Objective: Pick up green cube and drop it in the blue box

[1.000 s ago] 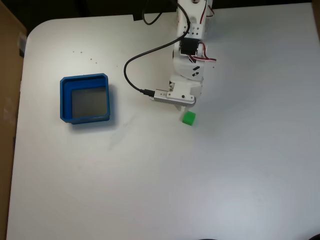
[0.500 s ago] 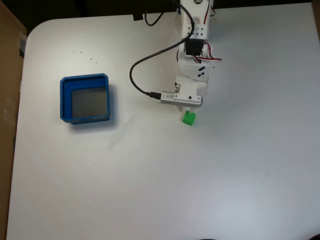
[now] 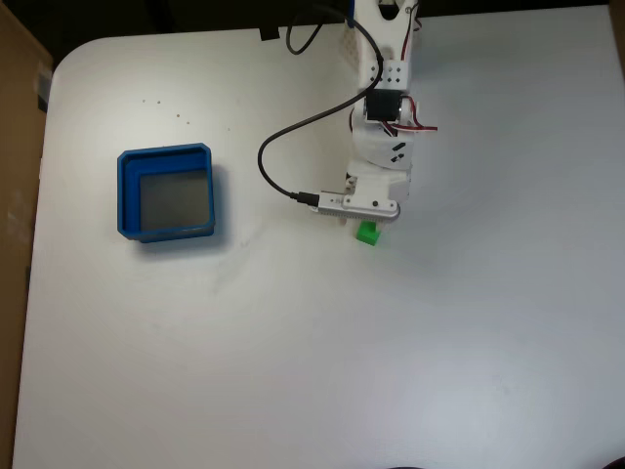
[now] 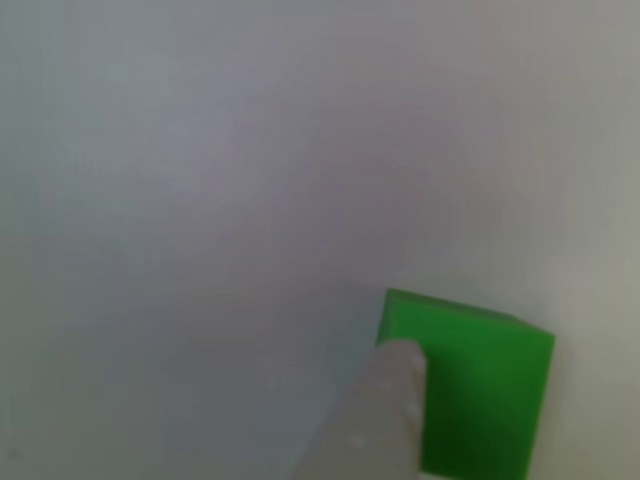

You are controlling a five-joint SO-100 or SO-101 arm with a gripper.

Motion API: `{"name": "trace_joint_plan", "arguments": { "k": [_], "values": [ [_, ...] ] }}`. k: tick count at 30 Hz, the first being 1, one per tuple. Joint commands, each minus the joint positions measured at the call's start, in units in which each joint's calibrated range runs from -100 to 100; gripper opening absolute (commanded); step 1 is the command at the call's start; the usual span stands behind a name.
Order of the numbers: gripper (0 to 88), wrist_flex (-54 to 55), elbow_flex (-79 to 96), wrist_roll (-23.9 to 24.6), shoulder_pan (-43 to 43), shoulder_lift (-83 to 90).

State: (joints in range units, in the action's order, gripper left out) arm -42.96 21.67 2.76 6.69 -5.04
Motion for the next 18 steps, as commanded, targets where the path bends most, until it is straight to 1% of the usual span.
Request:
{"name": "trace_joint_plan", "arguments": {
  "k": [1,5,18],
  "values": [
    [24.0,0.98,-4.23,1.76,-0.04,0.06],
    [24.0,0.98,-4.05,3.37,-0.11,0.06],
    [24.0,0.89,-3.42,3.47,-0.76,-0.27]
  ]
}}
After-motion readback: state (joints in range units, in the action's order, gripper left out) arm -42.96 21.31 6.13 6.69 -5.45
